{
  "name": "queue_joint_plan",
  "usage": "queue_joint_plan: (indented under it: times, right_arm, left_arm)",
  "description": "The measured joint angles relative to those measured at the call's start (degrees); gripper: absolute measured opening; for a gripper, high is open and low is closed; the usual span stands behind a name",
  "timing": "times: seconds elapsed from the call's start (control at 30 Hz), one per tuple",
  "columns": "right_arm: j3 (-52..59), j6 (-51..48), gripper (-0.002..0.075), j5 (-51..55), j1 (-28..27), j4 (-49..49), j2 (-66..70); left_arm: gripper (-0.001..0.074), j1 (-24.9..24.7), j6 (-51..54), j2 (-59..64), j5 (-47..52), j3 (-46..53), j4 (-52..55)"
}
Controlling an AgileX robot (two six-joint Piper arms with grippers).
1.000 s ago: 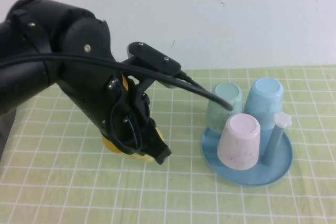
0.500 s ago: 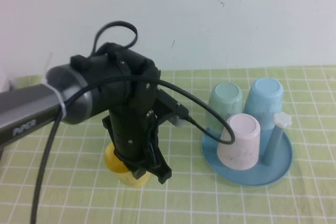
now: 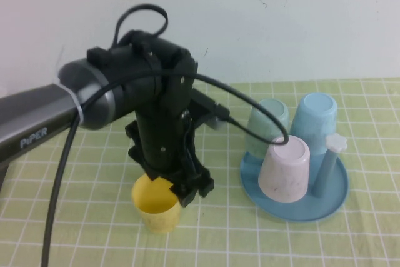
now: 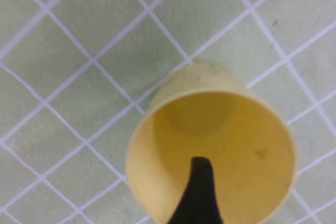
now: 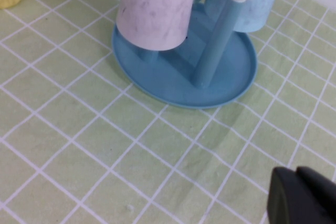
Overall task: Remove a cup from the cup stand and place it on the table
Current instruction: Pick up the cup from the rack
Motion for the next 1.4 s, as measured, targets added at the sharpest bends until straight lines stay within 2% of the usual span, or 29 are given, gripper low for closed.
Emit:
queue_joint_plan:
  times: [0.1, 0.33, 0.57, 0.7, 0.9, 1.4]
  right_arm:
    - [0.0, 0.0, -0.0003, 0.0, 0.0, 0.0, 0.0]
    - [0.0, 0.0, -0.0003, 0.0, 0.0, 0.0, 0.0]
    - [0.0, 0.0, -0.0003, -0.1, 0.0, 0.0, 0.0]
    - [0.0, 0.0, -0.0003, -0.2, 0.0, 0.0, 0.0]
    - [0.0, 0.0, -0.0003, -0.2, 0.0, 0.0, 0.0]
    - [0.0, 0.0, -0.0003, -0.2, 0.0, 0.0, 0.0]
  left_arm:
    - [0.0543, 0.0, -0.1, -1.6, 1.1, -3.8, -1.9]
    - [0.0551, -1.5, 2.1, -3.5, 0.0, -14.1, -15.5]
    - [0.0552, -8.0, 1.1, 2.1, -2.5, -19.3, -12.1]
    - [0.0567, -9.9, -0.7, 6.8, -2.8, -21.9, -8.6]
    - [0.0594, -10.0, -2.0, 11.2, -3.6, -25.1, -7.1]
    - [0.0594, -10.0, -1.5, 14.7, -8.9, -25.7, -8.9]
